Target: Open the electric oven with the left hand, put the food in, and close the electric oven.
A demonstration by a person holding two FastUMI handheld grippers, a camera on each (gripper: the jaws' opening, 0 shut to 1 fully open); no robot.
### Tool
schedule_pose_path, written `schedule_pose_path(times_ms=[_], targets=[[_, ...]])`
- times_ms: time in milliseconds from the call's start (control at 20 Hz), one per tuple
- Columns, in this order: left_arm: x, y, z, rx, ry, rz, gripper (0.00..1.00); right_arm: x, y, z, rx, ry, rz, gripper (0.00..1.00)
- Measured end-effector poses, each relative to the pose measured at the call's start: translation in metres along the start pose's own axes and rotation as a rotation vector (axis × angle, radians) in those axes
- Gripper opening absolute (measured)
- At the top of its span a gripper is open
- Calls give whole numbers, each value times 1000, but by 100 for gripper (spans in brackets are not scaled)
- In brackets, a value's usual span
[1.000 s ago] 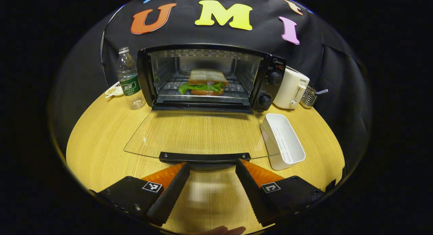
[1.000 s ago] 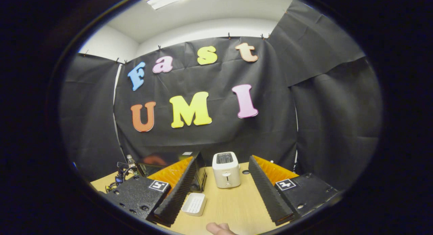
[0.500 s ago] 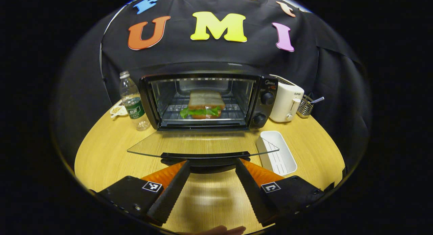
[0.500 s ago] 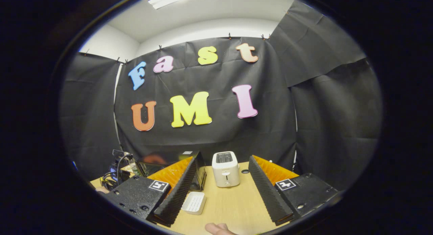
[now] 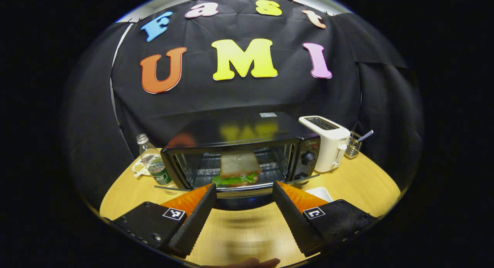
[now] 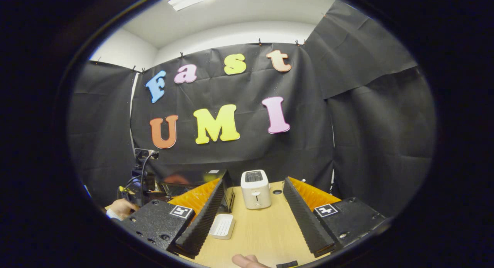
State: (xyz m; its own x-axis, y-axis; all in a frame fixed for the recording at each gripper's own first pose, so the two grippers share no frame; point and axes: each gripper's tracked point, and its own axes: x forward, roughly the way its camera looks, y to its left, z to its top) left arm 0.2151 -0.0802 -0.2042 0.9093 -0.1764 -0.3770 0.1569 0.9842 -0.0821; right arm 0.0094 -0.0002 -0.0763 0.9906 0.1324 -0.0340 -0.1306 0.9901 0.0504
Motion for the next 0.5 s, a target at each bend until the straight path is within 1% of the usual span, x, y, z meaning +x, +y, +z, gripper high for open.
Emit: schedule_pose_path(times_ms=[50, 200, 350, 500], targets=[[9, 7, 8, -3, -21, 6, 95, -7, 1, 0, -2, -7, 0, 99], [15, 17, 38, -8, -75, 32, 94, -23, 9, -1, -7, -10, 13, 99], [-11, 17, 70, 10, -158, 48, 94, -40, 13, -5, -17, -2, 23, 99], [-56, 23, 84, 46, -213, 93, 94, -63, 16, 1, -18, -16, 28, 99]])
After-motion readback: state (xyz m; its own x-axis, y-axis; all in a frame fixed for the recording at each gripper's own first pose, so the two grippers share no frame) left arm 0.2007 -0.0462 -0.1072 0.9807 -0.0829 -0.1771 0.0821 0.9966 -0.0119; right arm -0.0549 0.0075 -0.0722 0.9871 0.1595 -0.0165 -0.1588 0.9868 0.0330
